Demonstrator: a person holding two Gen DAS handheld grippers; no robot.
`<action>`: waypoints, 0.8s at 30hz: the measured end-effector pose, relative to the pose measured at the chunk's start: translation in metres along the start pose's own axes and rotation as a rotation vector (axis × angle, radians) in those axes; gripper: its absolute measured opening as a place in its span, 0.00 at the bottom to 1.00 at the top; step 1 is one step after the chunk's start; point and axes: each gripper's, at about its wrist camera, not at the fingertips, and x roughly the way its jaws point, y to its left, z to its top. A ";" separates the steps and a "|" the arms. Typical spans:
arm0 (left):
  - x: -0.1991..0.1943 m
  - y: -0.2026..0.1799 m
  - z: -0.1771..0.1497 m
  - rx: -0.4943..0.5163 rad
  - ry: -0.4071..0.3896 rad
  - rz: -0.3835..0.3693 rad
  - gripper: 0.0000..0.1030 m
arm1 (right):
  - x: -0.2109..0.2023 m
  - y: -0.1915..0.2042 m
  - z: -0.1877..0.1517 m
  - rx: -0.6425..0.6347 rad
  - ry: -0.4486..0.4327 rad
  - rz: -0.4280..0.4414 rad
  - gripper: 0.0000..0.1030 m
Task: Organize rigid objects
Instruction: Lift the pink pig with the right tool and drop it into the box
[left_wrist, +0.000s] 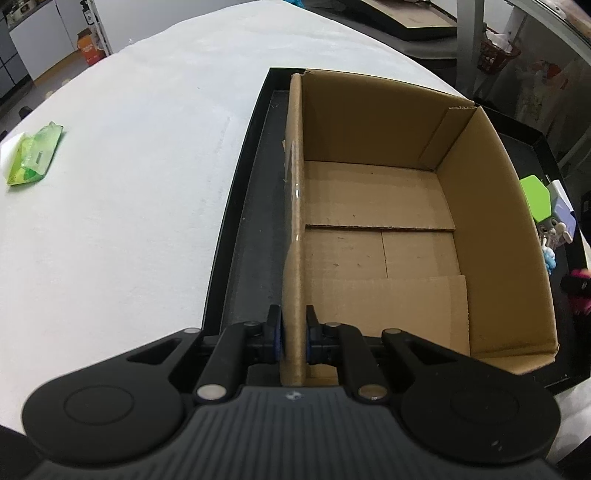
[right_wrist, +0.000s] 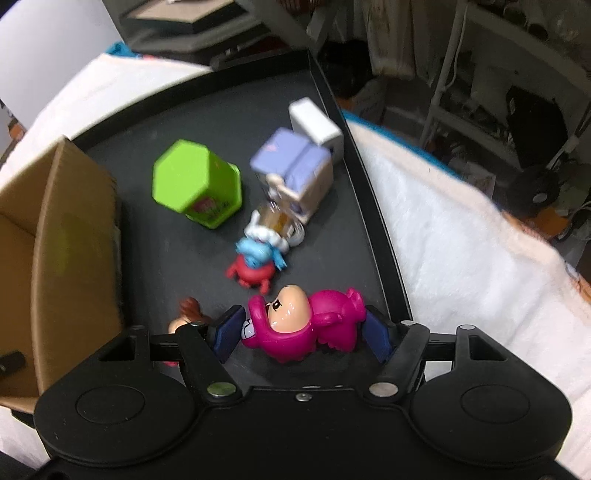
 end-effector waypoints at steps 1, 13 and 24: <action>0.000 0.001 0.000 0.001 0.000 -0.005 0.10 | -0.004 0.004 0.001 -0.002 -0.017 -0.010 0.65; 0.002 0.010 0.005 0.024 0.000 -0.056 0.11 | -0.072 0.067 0.004 -0.070 -0.202 0.036 0.65; 0.008 0.030 0.011 -0.080 0.028 -0.108 0.12 | -0.099 0.141 0.008 -0.200 -0.302 0.142 0.65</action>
